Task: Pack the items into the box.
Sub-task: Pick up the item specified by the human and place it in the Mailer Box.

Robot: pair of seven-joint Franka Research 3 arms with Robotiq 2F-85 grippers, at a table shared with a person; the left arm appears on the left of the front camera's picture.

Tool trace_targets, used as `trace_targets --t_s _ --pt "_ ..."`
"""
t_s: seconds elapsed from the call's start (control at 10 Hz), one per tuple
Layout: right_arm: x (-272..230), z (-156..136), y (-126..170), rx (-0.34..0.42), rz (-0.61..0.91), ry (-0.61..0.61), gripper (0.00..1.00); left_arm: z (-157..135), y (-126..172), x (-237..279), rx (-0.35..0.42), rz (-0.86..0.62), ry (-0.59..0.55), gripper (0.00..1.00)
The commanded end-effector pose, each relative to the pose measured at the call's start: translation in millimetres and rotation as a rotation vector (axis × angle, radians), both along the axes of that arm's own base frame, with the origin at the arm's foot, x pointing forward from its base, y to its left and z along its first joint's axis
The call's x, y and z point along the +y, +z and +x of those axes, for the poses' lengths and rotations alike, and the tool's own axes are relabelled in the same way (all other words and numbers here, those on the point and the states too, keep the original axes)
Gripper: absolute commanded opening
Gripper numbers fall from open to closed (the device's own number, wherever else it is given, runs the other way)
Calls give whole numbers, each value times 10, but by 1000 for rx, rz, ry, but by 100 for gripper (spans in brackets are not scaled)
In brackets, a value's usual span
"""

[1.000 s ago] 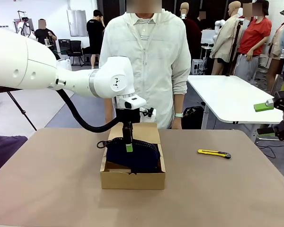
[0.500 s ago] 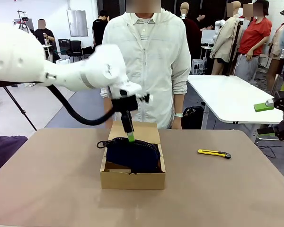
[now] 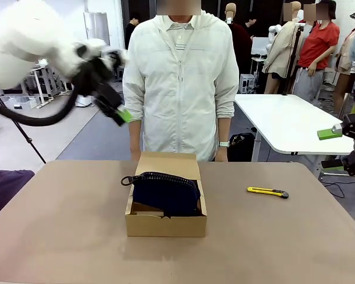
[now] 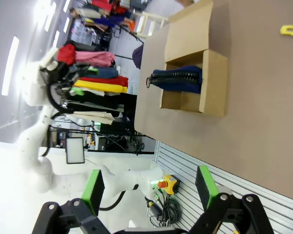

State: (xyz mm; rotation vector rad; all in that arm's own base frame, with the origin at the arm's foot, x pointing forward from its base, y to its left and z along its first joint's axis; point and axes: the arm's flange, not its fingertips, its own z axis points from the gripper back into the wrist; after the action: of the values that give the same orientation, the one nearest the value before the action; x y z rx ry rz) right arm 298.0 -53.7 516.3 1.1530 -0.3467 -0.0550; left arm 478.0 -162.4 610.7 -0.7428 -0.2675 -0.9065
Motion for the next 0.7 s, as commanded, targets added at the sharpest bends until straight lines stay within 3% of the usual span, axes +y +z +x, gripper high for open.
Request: trace_targets --t_s 0.0,0.2,0.4,0.6 --pt "19 23 35 -13 33 -5 100 -460 -157 797 122 -367 475 100" --pt "19 23 35 -13 33 -5 100 -1122 -469 1750 172 -641 780 100" --pt "19 23 35 -13 33 -5 100 -1636 -959 2386 271 -815 901 100" --pt "19 23 35 -13 33 -5 100 -1876 -1500 2761 367 -903 958 100"
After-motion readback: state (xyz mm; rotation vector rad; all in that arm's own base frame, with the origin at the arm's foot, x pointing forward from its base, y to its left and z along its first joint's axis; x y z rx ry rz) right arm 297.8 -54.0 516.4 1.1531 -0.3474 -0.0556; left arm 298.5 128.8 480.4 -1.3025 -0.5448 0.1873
